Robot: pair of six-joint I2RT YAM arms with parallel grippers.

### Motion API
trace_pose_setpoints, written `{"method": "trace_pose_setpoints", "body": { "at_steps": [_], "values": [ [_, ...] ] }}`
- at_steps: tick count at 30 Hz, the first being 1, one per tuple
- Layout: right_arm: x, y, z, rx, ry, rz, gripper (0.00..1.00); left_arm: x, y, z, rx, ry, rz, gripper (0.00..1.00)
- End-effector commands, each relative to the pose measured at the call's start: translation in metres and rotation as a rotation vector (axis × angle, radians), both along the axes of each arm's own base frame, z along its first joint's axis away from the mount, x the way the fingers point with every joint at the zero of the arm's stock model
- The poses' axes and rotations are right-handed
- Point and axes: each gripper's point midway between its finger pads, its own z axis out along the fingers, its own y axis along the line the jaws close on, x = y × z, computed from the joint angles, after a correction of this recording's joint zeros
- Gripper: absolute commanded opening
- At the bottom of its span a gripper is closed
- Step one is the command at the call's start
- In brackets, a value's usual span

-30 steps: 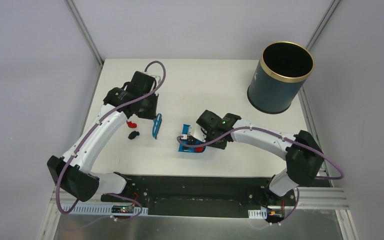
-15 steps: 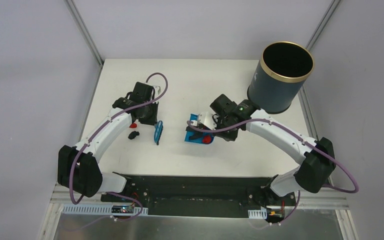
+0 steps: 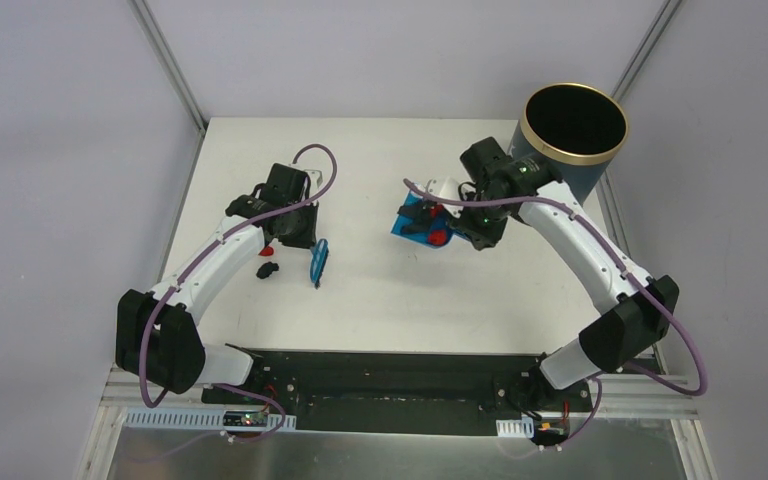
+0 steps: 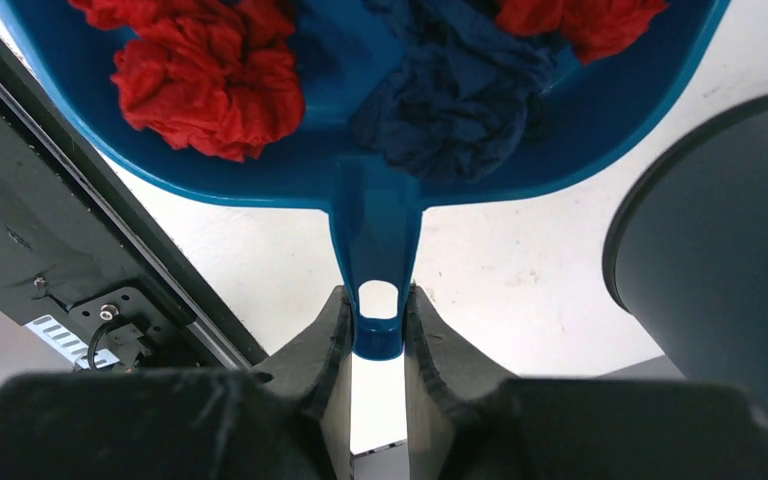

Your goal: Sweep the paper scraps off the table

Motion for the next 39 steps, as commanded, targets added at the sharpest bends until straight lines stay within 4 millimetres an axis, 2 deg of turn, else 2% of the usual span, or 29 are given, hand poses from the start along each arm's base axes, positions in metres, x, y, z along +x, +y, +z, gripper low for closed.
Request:
{"method": "trace_pose_setpoints", "body": {
  "at_steps": [1,9,14,23,28,33,39],
  "values": [
    [0.005,-0.014,0.023,0.013,0.019,-0.014,0.00,0.003,-0.001,-0.002,-0.001,-0.004,-0.017,0.00],
    [0.045,-0.065,0.061,0.068,0.002,-0.237,0.00,0.000,-0.004,0.000,-0.021,-0.002,-0.030,0.00],
    [0.055,-0.091,0.071,0.058,-0.003,-0.336,0.00,-0.002,-0.009,0.001,-0.043,0.004,-0.046,0.00],
    [0.077,-0.129,0.107,0.108,-0.089,-0.557,0.00,-0.005,-0.009,0.002,-0.050,0.004,-0.057,0.00],
    [0.095,-0.157,0.119,0.084,-0.156,-0.671,0.00,-0.006,-0.011,0.005,-0.061,-0.001,-0.063,0.00],
    [0.109,-0.197,0.131,-0.008,-0.252,-0.797,0.00,-0.007,-0.010,0.005,-0.060,-0.005,-0.064,0.00],
    [0.121,-0.240,0.129,-0.149,-0.307,-0.884,0.00,-0.007,-0.010,0.007,-0.061,-0.011,-0.067,0.00]
  ]
}}
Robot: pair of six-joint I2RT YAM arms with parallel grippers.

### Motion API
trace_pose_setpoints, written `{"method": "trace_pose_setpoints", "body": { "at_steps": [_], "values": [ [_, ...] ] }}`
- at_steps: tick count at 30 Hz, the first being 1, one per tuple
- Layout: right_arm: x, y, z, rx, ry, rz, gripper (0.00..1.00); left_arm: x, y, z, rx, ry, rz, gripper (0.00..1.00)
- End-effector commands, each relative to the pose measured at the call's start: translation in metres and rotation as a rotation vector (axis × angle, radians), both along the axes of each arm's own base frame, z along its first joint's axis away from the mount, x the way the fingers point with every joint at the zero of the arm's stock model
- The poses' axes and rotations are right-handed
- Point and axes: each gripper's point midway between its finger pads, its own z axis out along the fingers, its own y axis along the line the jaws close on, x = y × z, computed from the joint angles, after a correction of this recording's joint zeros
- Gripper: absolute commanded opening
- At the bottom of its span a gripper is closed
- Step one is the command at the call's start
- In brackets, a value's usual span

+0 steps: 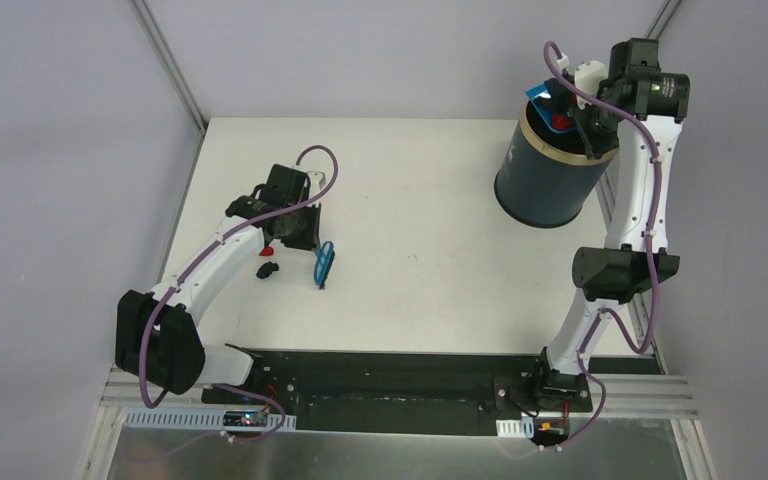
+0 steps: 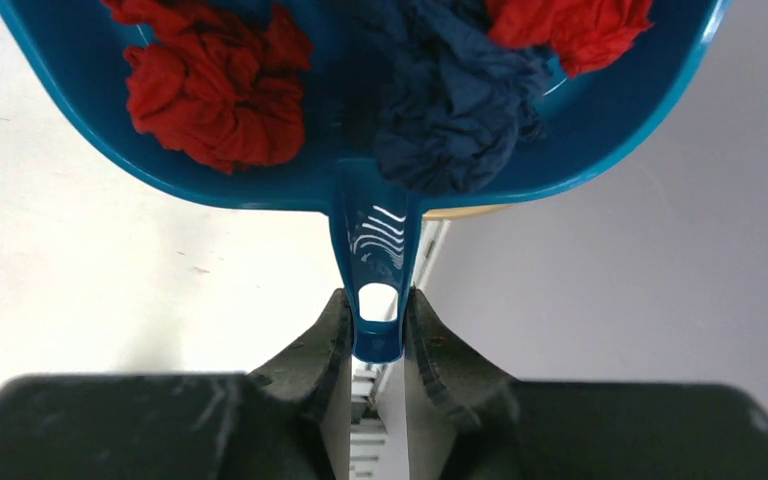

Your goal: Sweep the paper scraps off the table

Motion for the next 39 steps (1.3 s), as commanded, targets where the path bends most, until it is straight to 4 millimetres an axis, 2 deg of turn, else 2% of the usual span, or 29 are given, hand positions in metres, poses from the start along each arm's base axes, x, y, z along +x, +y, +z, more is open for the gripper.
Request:
{"method": "trace_pose_setpoints", "body": {
  "at_steps": [1,4,10,15,21,24,28,34,39],
  "values": [
    [-0.014,-0.042,0.003,-0.154,0.052,-0.129,0.00,-0.002,-0.001,0.007,-0.018,-0.027,-0.022,0.00],
    [-0.006,-0.065,0.011,-0.270,0.034,-0.166,0.00,-0.002,-0.001,0.007,-0.018,-0.028,-0.022,0.00],
    [0.003,-0.094,0.040,-0.479,-0.021,-0.215,0.00,-0.003,-0.003,0.008,-0.029,-0.028,-0.030,0.00],
    [0.008,-0.110,0.066,-0.703,-0.014,-0.183,0.00,-0.004,-0.003,0.008,-0.032,-0.026,-0.031,0.00],
    [0.037,-0.111,0.098,-0.973,-0.065,-0.128,0.00,-0.005,-0.003,0.007,-0.030,-0.017,-0.030,0.00],
    [0.054,-0.113,0.103,-1.068,-0.102,-0.145,0.00,-0.005,-0.002,0.009,-0.028,-0.024,-0.030,0.00],
    [0.069,-0.115,0.119,-1.306,-0.078,-0.034,0.00,-0.005,-0.001,0.011,-0.026,-0.033,-0.028,0.00],
    [0.069,-0.114,0.131,-1.365,-0.086,-0.034,0.00,-0.006,-0.002,0.013,-0.033,-0.036,-0.032,0.00],
    [0.063,-0.115,0.127,-1.351,-0.074,-0.033,0.00,-0.006,-0.003,0.014,-0.040,-0.040,-0.036,0.00]
  ]
}}
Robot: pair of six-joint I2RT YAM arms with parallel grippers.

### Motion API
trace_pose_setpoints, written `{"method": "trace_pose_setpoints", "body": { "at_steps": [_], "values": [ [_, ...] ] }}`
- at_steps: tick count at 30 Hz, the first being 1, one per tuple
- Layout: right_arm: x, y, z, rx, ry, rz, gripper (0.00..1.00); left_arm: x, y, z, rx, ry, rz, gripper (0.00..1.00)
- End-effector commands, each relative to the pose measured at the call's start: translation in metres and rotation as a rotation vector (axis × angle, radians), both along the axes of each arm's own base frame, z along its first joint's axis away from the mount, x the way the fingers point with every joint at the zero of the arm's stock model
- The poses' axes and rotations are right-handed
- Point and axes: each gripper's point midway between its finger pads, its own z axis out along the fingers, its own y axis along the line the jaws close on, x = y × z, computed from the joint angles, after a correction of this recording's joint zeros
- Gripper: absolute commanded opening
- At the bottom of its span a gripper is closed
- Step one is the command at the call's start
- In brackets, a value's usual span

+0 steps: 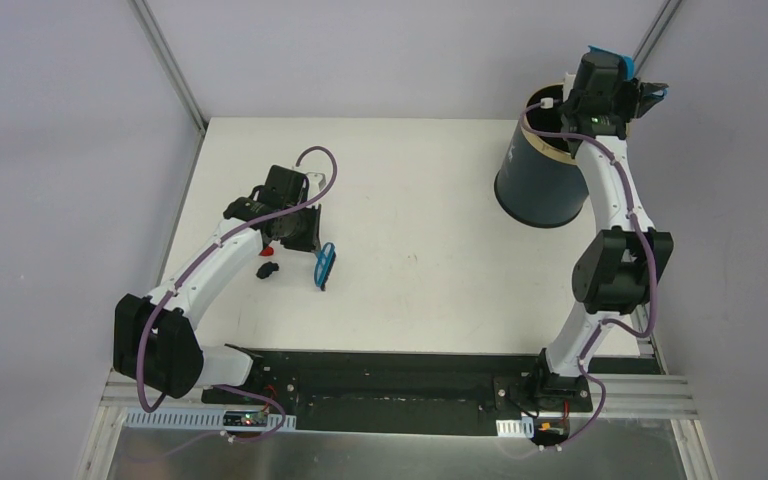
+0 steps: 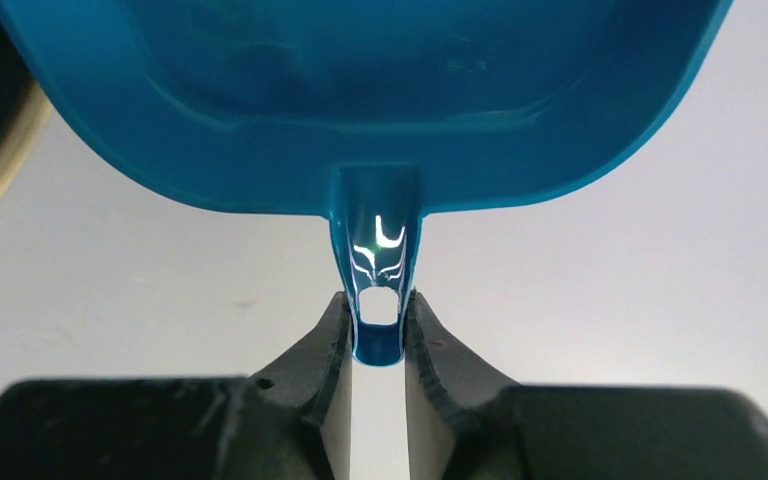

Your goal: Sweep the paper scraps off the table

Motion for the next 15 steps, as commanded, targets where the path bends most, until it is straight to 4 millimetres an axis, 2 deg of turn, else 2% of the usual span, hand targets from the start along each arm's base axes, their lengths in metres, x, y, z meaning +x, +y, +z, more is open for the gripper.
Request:
{"method": "trace_pose_setpoints", "body": {
  "at_steps": [1,8,12,14,15],
  "values": [
    [-0.032,-0.004,0.055,-0.028,-0.153,-0.043,0.00,-0.001,-0.001,0.011,-0.023,-0.039,-0.021,0.00],
    [-0.044,-0.004,0.046,0.023,-0.134,-0.062,0.00,-0.002,-0.002,0.012,-0.026,-0.039,-0.022,0.00],
    [-0.058,0.000,0.057,0.069,-0.160,-0.041,0.00,-0.001,0.000,0.012,-0.019,-0.046,-0.018,0.00],
    [-0.066,0.013,0.060,0.099,-0.126,-0.011,0.00,-0.001,-0.001,0.012,-0.020,-0.043,-0.016,0.00],
    [-0.065,0.021,0.053,0.195,-0.189,0.026,0.00,0.000,-0.001,0.011,-0.023,-0.039,-0.017,0.00]
  ]
}}
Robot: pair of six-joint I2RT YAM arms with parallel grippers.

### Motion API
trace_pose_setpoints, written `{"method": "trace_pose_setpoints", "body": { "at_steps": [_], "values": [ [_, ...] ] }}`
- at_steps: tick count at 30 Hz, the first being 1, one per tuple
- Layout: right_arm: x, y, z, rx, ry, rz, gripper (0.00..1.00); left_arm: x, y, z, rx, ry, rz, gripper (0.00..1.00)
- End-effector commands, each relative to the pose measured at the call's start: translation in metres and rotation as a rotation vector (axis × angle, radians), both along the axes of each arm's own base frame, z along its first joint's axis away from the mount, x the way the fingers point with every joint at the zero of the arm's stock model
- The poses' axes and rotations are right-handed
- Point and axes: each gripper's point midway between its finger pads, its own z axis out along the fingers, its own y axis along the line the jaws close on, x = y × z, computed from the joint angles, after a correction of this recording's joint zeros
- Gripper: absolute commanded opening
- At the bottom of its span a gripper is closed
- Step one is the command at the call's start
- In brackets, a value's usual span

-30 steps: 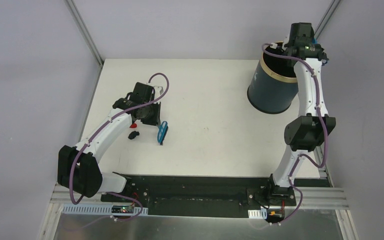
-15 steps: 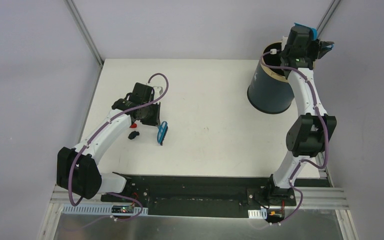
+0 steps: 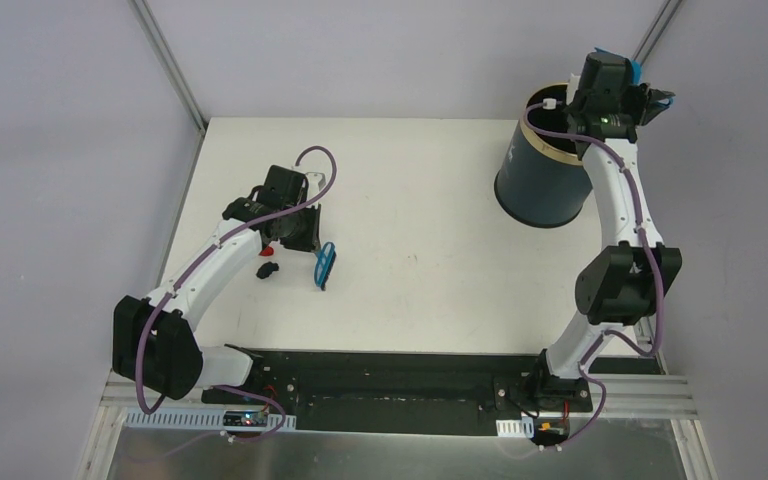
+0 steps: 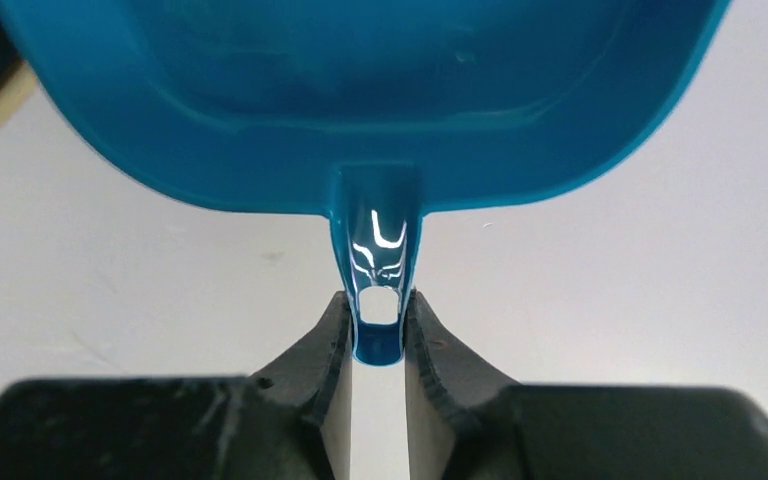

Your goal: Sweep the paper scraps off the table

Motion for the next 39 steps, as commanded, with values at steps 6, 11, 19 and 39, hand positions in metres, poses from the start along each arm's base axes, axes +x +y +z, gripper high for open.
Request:
{"method": "trace_pose_setpoints", "body": {
  "at_steps": [6,11,19,39],
  "values": [
    [-0.042,0.062,0.028,0.308,-0.238,0.152,0.00,0.001,-0.002,0.012,-0.023,-0.041,-0.013,0.00],
    [-0.043,0.136,-0.004,0.484,-0.183,0.294,0.00,0.005,0.006,0.013,0.015,-0.070,-0.003,0.00],
    [-0.093,0.266,-0.153,0.885,0.229,0.410,0.00,0.012,0.019,0.022,0.081,-0.130,0.022,0.00],
    [-0.248,0.390,-0.338,1.160,0.878,0.284,0.00,0.022,0.162,0.072,0.816,-0.289,0.418,0.00]
  ]
}}
